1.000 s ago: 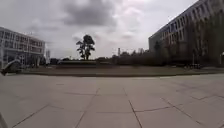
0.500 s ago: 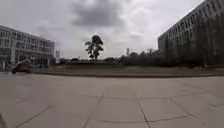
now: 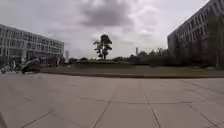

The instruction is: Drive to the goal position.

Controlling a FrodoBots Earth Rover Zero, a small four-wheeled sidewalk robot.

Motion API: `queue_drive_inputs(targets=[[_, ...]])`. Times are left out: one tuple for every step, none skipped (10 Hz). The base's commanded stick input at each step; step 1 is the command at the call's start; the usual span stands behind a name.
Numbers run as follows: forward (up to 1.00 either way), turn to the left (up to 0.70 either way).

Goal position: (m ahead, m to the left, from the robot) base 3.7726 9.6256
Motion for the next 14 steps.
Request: queue_drive_inputs(targets=[[0.45,0.27],[0.45,0.27],[0.45,0.27],[0.45,0.27],[0.45,0.27],[0.60,0.15],[0.60,0.15],[0.70,0.14],[0.70,0.14],[0.70,0.14],[0.70,0.14],[0.70,0.14],[0.70,0.14],[0.70,0.14]])
